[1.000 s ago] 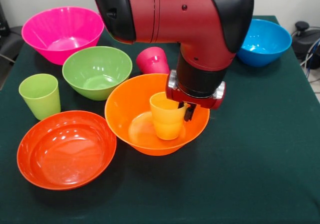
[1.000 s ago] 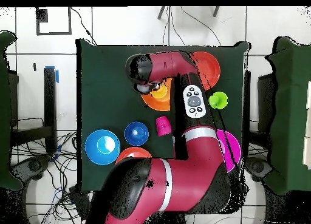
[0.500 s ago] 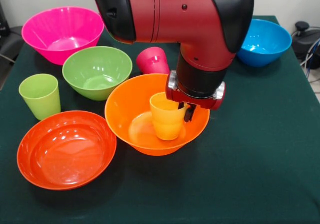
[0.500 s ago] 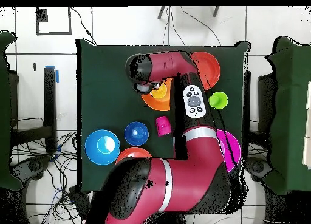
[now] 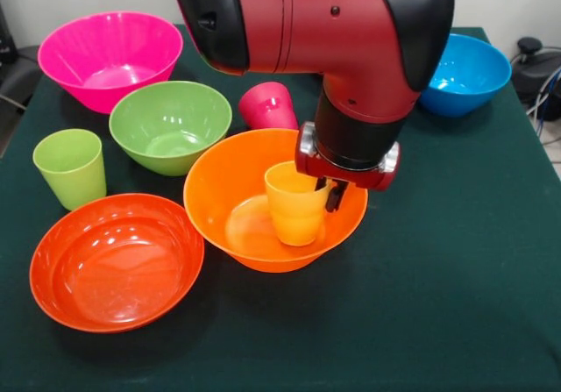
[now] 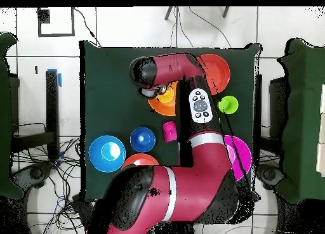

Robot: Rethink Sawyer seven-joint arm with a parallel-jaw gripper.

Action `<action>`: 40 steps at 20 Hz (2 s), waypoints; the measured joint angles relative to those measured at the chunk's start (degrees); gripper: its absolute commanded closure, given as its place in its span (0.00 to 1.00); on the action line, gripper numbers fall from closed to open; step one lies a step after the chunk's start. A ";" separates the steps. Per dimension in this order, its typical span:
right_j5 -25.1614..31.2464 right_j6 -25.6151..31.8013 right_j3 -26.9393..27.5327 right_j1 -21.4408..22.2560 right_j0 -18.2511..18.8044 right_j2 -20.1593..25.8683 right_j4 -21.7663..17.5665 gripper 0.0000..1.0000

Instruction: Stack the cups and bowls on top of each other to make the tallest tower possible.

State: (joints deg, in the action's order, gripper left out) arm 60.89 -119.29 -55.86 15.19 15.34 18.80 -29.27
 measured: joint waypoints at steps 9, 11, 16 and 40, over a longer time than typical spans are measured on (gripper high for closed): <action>2.85 0.00 1.12 -0.29 -1.50 -0.09 -0.05 1.00; 3.92 0.00 1.99 -0.60 -1.60 -0.06 -0.04 1.00; 8.59 0.39 5.60 -2.16 -1.61 0.02 -0.12 1.00; 17.61 8.18 13.50 -5.14 -3.72 -0.94 -3.78 1.00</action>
State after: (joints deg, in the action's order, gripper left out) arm 78.50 -111.11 -42.36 10.05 11.63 17.86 -33.05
